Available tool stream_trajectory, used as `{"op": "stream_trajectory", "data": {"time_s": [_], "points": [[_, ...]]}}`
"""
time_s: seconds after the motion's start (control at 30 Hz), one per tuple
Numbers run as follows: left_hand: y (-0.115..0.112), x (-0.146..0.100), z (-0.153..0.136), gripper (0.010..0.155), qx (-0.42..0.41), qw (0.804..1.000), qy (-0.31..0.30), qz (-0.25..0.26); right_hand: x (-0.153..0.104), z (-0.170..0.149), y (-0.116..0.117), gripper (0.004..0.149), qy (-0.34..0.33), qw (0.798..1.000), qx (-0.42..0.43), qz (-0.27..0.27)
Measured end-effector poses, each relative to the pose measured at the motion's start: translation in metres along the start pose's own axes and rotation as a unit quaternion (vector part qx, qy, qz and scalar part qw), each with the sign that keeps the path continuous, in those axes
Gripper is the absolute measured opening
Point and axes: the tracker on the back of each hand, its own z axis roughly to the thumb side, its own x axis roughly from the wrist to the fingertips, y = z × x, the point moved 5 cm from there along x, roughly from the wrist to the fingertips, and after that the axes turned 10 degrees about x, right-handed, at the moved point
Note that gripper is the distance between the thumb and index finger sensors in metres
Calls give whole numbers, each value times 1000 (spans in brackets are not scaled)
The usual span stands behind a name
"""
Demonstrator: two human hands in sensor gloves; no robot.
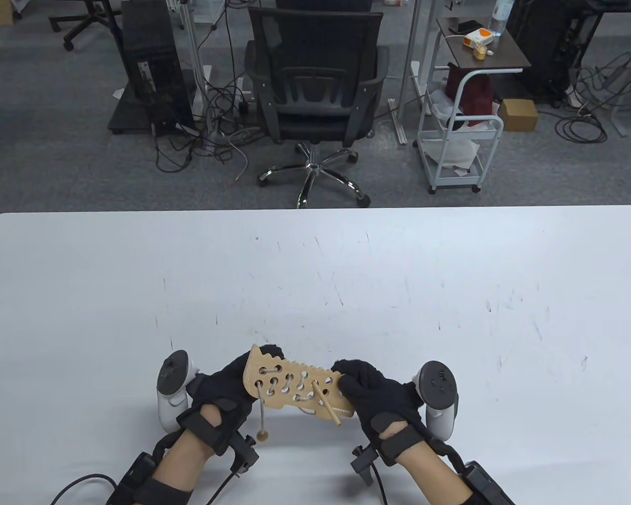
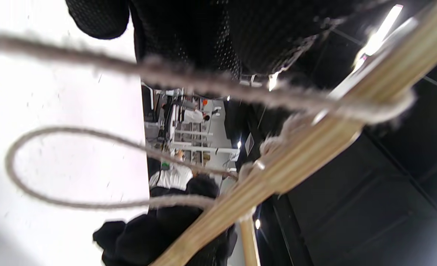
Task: Thread rope through all holes on crocodile lacing toy
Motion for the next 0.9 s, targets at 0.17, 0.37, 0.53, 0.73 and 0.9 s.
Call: {"op": "stream_trajectory", "data": {"time_s": [0.17,0.37,0.53,0.73,0.9], "points": [[19,-5,6,53,-5,999,-11,53,1,-2,-7,46,4,1000,-2,-12],[37,-14,17,57,28,993,-30,109,2,-5,-16,46,13,999,-9,-34],[44,-18,27,54,59,988,-50,134,3,-8,-20,46,22,999,-20,-41],[38,-18,39,53,135,980,-66,129,3,-10,-23,46,30,998,-27,-54],[22,-16,44,56,226,966,-73,99,3,-11,-22,46,34,997,-34,-58]]}}
